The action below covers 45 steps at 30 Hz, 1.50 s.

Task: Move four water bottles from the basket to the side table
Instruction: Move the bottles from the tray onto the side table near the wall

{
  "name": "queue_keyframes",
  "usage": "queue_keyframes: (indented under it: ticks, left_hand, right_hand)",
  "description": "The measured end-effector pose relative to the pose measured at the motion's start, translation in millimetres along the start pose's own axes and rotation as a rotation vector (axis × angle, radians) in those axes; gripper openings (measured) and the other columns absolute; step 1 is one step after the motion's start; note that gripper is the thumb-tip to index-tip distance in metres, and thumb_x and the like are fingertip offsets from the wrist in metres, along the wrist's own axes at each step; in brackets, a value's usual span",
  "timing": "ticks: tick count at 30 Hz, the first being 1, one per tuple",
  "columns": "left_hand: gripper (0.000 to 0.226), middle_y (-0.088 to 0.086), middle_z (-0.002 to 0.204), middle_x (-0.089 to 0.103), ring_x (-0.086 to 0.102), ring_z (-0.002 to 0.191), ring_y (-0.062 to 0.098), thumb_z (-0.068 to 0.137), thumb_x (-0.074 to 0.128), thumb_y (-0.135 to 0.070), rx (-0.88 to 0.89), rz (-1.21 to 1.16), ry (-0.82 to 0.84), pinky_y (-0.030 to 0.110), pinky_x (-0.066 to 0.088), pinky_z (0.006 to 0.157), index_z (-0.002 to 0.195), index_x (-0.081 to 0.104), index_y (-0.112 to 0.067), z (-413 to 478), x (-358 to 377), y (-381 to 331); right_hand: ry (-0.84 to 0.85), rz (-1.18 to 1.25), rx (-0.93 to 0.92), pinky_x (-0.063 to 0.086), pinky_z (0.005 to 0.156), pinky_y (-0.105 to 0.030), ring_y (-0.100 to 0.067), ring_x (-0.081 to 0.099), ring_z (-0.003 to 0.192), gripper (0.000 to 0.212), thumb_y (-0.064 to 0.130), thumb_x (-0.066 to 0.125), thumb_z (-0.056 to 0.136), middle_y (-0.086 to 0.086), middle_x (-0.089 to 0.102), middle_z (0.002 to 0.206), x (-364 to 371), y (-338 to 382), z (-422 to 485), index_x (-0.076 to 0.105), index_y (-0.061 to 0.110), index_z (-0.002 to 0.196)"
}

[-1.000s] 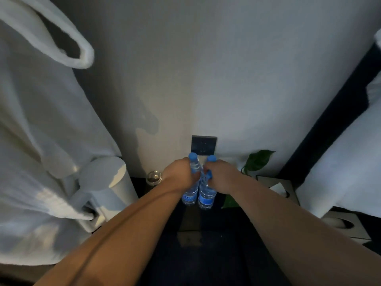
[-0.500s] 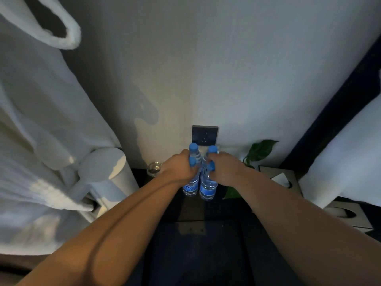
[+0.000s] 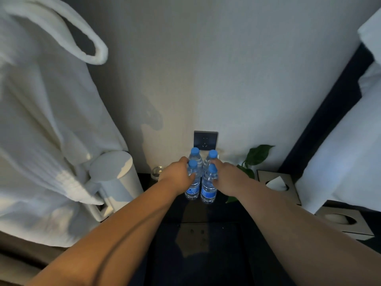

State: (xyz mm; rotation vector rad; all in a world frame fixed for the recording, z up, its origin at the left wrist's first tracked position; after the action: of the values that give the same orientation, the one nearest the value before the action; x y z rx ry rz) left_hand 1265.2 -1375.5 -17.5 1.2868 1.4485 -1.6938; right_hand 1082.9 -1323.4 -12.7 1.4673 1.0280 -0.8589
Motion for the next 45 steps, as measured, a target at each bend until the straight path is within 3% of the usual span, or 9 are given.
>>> queue_keyframes:
  ticks: [3,7,10,15,22,29,37,41,45]
  left_hand:
    - [0.05,0.002,0.111,0.065,0.06,0.088,0.019,0.09,0.062,-0.045,0.013,-0.005,-0.012,0.032,0.044,0.062,0.131,0.047,-0.023,-0.6,-2.3,-2.9]
    - [0.066,0.003,0.138,0.053,0.057,0.118,0.025,0.092,0.065,-0.041,0.079,-0.051,0.025,0.037,0.049,0.092,0.15,0.036,-0.028,4.3,2.2,-10.6]
    - [0.066,0.007,0.144,0.051,0.054,0.123,0.027,0.096,0.062,-0.032,0.1,-0.051,0.072,0.037,0.046,0.098,0.155,0.032,-0.03,11.0,7.8,-14.6]
    - [0.054,0.01,0.127,0.062,0.062,0.106,0.028,0.098,0.056,-0.019,0.086,-0.02,0.058,0.035,0.047,0.081,0.148,0.038,-0.029,19.2,12.9,-15.3]
    - [0.033,0.005,0.105,0.066,0.061,0.084,0.023,0.094,0.056,-0.017,0.111,0.066,0.04,0.033,0.046,0.065,0.124,0.05,-0.028,17.4,4.5,-15.0]
    - [0.03,0.001,0.105,0.067,0.062,0.089,0.024,0.093,0.061,-0.026,0.182,0.099,0.069,0.036,0.053,0.073,0.121,0.054,-0.032,5.3,8.9,-6.6]
    - [0.032,-0.005,0.1,0.065,0.06,0.088,0.018,0.093,0.064,-0.036,0.214,0.033,0.074,0.035,0.052,0.073,0.124,0.054,-0.039,-5.9,6.7,-3.7]
    - [0.04,-0.012,0.106,0.068,0.063,0.093,0.012,0.087,0.058,-0.062,0.206,-0.048,0.119,0.036,0.055,0.08,0.12,0.06,-0.04,3.0,-4.4,-9.4]
    - [0.033,-0.01,0.097,0.07,0.064,0.087,0.013,0.092,0.052,-0.061,0.087,-0.089,0.057,0.037,0.056,0.08,0.107,0.065,-0.034,32.3,-16.6,-9.0]
  right_hand:
    - [0.015,-0.007,0.005,0.052,0.069,-0.032,-0.017,0.06,0.082,0.08,0.032,0.062,0.096,-0.007,0.058,0.11,-1.6,0.3,-3.8,0.015,0.027,0.161]
    - [0.016,-0.005,0.022,0.056,0.079,-0.034,-0.022,0.063,0.092,0.076,0.033,0.061,0.099,-0.01,0.061,0.117,-3.1,1.7,-4.3,0.017,0.027,0.161]
    - [-0.02,0.021,0.046,0.056,0.082,-0.035,-0.023,0.065,0.096,0.064,0.031,0.06,0.101,-0.011,0.065,0.116,-2.3,4.3,-2.9,0.027,0.023,0.156]
    - [-0.067,-0.005,0.083,0.058,0.077,-0.038,-0.02,0.063,0.084,0.042,0.028,0.054,0.104,-0.008,0.066,0.101,-4.4,4.8,-0.3,0.04,0.02,0.142]
    - [-0.041,-0.119,0.058,0.057,0.069,-0.037,-0.018,0.064,0.082,0.053,0.022,0.053,0.103,-0.004,0.061,0.093,-2.5,14.9,-4.1,0.029,0.018,0.15]
    - [-0.029,-0.145,0.009,0.046,0.066,-0.034,-0.019,0.059,0.083,0.047,0.02,0.055,0.104,-0.001,0.059,0.094,2.3,15.1,-16.7,0.035,0.019,0.146]
    - [-0.044,0.026,-0.021,0.056,0.078,-0.034,-0.015,0.064,0.091,0.036,0.049,0.056,0.1,0.002,0.068,0.107,6.1,6.0,-9.9,0.049,0.029,0.129]
    - [-0.062,0.124,0.015,0.055,0.072,-0.029,-0.008,0.065,0.086,0.042,0.063,0.048,0.099,0.006,0.068,0.107,3.5,-2.2,6.2,0.056,0.029,0.123]
    - [-0.128,0.295,0.095,0.056,0.07,-0.029,-0.005,0.064,0.08,0.029,0.053,0.053,0.1,0.004,0.07,0.097,-6.8,-13.6,26.4,0.06,0.026,0.11]
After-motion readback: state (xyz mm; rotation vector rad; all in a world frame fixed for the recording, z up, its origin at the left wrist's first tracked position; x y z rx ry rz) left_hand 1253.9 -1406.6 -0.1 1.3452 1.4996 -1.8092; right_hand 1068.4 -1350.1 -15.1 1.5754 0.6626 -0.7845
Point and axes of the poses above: each hand's wrist, its own z-axis towards the middle knuckle, its own x-axis out of the palm, y = z × x, the point moved 6 cm from there along z, towards the middle knuckle
